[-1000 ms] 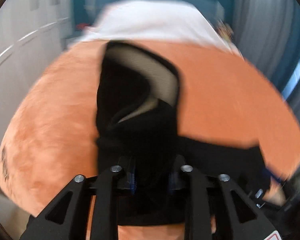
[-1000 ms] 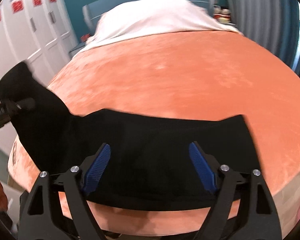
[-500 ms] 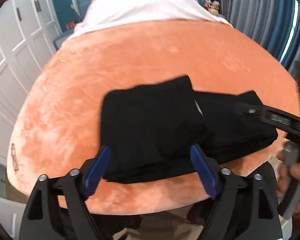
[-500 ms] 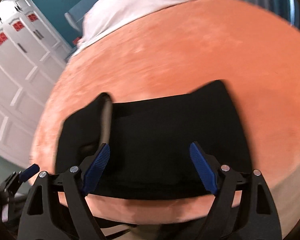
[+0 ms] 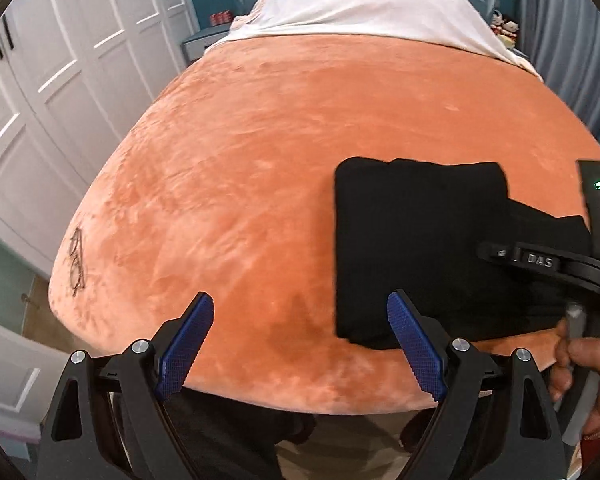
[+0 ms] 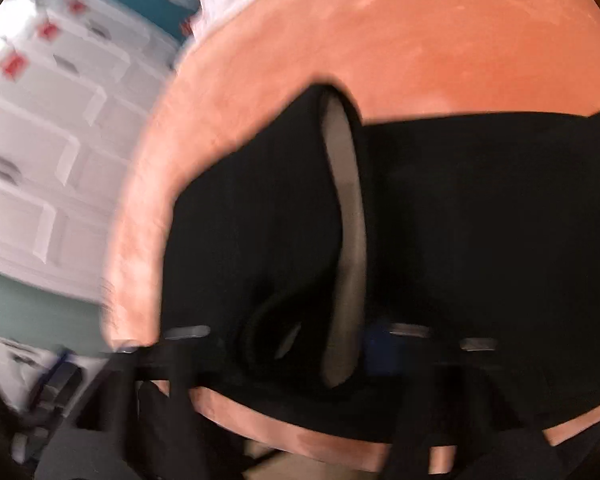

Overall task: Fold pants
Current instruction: 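Grasp the folded black bundle with the right tool and carry it aside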

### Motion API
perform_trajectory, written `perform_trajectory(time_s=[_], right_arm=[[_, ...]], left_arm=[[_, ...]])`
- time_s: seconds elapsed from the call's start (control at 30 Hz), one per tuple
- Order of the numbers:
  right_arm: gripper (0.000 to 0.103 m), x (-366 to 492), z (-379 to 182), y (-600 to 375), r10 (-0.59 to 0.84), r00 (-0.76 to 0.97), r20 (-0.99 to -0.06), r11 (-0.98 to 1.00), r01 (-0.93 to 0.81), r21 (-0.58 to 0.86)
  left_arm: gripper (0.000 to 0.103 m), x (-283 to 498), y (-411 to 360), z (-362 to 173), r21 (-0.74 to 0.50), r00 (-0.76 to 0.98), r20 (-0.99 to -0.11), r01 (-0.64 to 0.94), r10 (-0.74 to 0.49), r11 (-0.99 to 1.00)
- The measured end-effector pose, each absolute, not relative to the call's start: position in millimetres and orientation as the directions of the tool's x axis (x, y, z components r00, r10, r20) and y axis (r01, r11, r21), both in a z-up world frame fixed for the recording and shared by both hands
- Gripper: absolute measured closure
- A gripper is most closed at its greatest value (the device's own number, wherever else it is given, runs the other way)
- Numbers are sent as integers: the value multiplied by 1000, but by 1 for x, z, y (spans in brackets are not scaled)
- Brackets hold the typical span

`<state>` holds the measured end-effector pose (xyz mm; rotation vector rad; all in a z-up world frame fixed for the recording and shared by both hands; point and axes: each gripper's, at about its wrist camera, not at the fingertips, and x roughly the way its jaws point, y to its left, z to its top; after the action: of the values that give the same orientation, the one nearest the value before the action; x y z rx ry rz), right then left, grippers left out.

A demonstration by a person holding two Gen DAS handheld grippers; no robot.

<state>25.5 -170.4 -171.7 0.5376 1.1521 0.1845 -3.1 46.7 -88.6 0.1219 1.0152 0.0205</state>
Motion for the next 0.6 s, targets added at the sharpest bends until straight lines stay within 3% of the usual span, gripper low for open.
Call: perform_trajectory(time_s=[0.07, 0.2, 0.27, 0.37, 0.4, 0.47, 0.6], right_arm=[[81, 20, -140, -165, 394, 450, -802, 874, 86, 478], [84, -3, -79, -182, 410, 572, -710, 852, 37, 522], [84, -9, -78, -191, 334, 582, -742, 890, 64, 451], [82, -5, -138, -202, 214, 459, -862, 935, 159, 316], [77, -4, -172, -205, 220, 384, -896, 930, 195, 312], [71, -11, -179, -214, 271, 439, -857, 888, 229, 399], [29, -5, -174, -219, 342, 465, -816, 827, 264, 497]], left_arm=[[17, -1, 47, -92, 126, 518, -850, 23, 95, 992], [17, 6, 48, -95, 166, 507, -850, 6, 141, 986], [17, 9, 46, -98, 183, 499, -852, 4, 156, 983], [17, 13, 43, -104, 189, 486, -859, 9, 161, 982], [17, 14, 41, -107, 197, 482, -860, 13, 166, 980], [17, 15, 39, -112, 220, 472, -861, 16, 187, 975], [17, 16, 38, -120, 233, 451, -870, 21, 199, 972]])
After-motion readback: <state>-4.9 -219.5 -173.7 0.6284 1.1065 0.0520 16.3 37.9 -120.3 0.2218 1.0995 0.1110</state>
